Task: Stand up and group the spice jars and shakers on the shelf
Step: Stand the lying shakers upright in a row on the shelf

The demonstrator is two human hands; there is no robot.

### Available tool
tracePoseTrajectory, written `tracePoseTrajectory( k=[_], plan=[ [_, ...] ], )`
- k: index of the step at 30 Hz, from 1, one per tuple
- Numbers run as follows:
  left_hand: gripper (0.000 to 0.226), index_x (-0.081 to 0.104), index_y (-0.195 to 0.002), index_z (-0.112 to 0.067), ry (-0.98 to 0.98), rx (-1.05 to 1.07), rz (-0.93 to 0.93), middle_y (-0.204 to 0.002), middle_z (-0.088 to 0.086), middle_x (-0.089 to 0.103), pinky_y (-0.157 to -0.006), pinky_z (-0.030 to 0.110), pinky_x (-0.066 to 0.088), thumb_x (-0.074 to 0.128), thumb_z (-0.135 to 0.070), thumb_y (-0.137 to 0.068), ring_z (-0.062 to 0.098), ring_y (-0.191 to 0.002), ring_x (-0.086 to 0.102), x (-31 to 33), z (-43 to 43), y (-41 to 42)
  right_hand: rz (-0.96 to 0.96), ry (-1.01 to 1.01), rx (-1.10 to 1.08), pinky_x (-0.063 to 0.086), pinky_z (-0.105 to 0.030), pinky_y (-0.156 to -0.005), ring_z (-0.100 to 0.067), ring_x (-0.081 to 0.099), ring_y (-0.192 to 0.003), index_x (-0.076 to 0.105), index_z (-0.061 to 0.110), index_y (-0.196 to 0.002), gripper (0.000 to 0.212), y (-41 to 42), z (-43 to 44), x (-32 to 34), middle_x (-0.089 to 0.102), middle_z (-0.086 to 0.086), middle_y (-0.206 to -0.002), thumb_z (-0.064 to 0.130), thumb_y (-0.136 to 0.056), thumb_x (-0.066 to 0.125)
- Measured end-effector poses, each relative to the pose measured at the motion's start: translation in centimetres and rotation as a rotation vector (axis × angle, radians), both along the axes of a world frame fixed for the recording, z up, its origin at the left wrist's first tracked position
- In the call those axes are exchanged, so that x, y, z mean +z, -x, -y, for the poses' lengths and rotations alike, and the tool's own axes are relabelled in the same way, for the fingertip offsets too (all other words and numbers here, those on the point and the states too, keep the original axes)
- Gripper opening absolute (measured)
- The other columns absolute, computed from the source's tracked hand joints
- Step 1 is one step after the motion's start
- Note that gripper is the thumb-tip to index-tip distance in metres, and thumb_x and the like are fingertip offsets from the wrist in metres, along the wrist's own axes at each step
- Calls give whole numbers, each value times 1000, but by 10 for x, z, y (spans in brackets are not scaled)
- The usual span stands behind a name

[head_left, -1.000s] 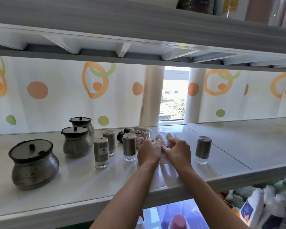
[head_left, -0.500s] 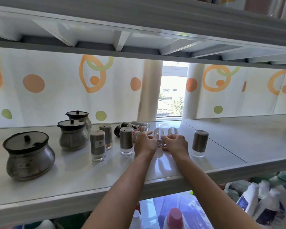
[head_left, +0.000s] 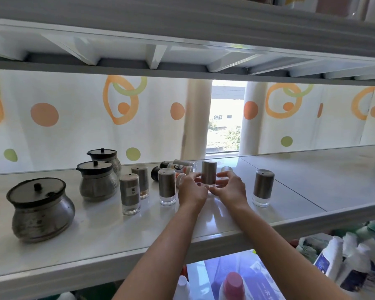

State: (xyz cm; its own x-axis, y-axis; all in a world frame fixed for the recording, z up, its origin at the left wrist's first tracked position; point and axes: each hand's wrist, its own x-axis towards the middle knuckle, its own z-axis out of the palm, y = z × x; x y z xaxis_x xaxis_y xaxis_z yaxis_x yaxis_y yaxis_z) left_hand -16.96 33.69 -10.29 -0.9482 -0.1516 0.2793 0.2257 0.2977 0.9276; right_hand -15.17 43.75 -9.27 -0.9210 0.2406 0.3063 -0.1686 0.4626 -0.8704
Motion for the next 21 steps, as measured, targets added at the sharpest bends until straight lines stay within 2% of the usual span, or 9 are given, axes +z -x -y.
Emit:
tracePoseTrajectory(
  k=[2, 4, 8, 11, 13, 15, 16, 18, 21],
  plan=[
    [41, 64, -114, -13, 32, 9, 6, -103, 9, 69, -85, 37, 56, 63, 2, -75, 20, -93, 67, 0, -1, -1, -23, -51, -11, 40, -6, -57, -13, 60, -76, 51, 9, -114, 48, 1, 0, -1, 68, -9, -105, 9, -74, 77],
    [41, 64, -114, -13, 58, 10, 6, -102, 9, 70, -85, 36, 56, 64, 1, -75, 22, -95, 67, 1, -2, -3, -39, -86, -21, 39, -6, -56, -13, 59, -74, 49, 9, -114, 48, 0, 1, -2, 66, -6, -99, 8, -75, 76],
    [51, 56, -124, -15, 158, 40, -43, -109, 12, 64, -87, 33, 52, 63, -4, -75, 26, -103, 62, 5, -5, -15, -81, -152, -94, 49, -17, -71, -15, 62, -81, 52, 14, -115, 46, 1, 1, -6, 64, -4, -98, 3, -75, 73],
    [50, 48, -130, -11, 300, 205, -207, -120, 14, 56, -84, 26, 42, 55, -3, -81, 29, -111, 55, 12, -9, -30, -162, -198, -198, 47, -19, -82, -19, 66, -93, 59, 13, -111, 35, 2, 2, -6, 67, -6, -103, -1, -80, 66],
    [41, 53, -121, -8, 259, 291, -399, -114, 13, 59, -77, 20, 40, 53, 2, -81, 26, -101, 59, 20, -15, -43, -216, -183, -244, 42, -15, -81, -20, 66, -97, 61, 11, -111, 30, 1, 4, -3, 67, -8, -108, 4, -83, 66],
    [30, 60, -110, -7, 179, 255, -498, -106, 11, 64, -75, 13, 40, 54, 3, -83, 18, -89, 59, 24, -24, -52, -247, -155, -265, 43, -16, -80, -22, 65, -96, 61, 9, -109, 25, 1, 2, 2, 66, -10, -109, 9, -85, 65],
    [27, 62, -109, -7, 145, 197, -489, -105, 11, 65, -77, 12, 41, 54, 2, -85, 14, -88, 58, 26, -31, -54, -249, -154, -265, 45, -19, -80, -23, 65, -96, 62, 8, -108, 23, 2, -1, 3, 66, -12, -108, 11, -85, 64],
    [27, 63, -116, -8, 68, 102, -386, -114, 10, 67, -89, 17, 47, 50, -6, -92, 15, -100, 62, 27, -44, -57, -221, -188, -268, 47, -24, -83, -26, 64, -98, 63, 7, -107, 22, 6, -8, 4, 65, -13, -107, 14, -87, 62],
    [33, 59, -126, -10, 29, 46, -250, -126, 7, 63, -100, 20, 41, 44, -17, -98, 19, -116, 60, 28, -57, -56, -205, -373, -268, 44, -27, -87, -24, 61, -102, 64, 13, -107, 21, 12, -14, 1, 66, -10, -105, 18, -92, 51]
  ],
)
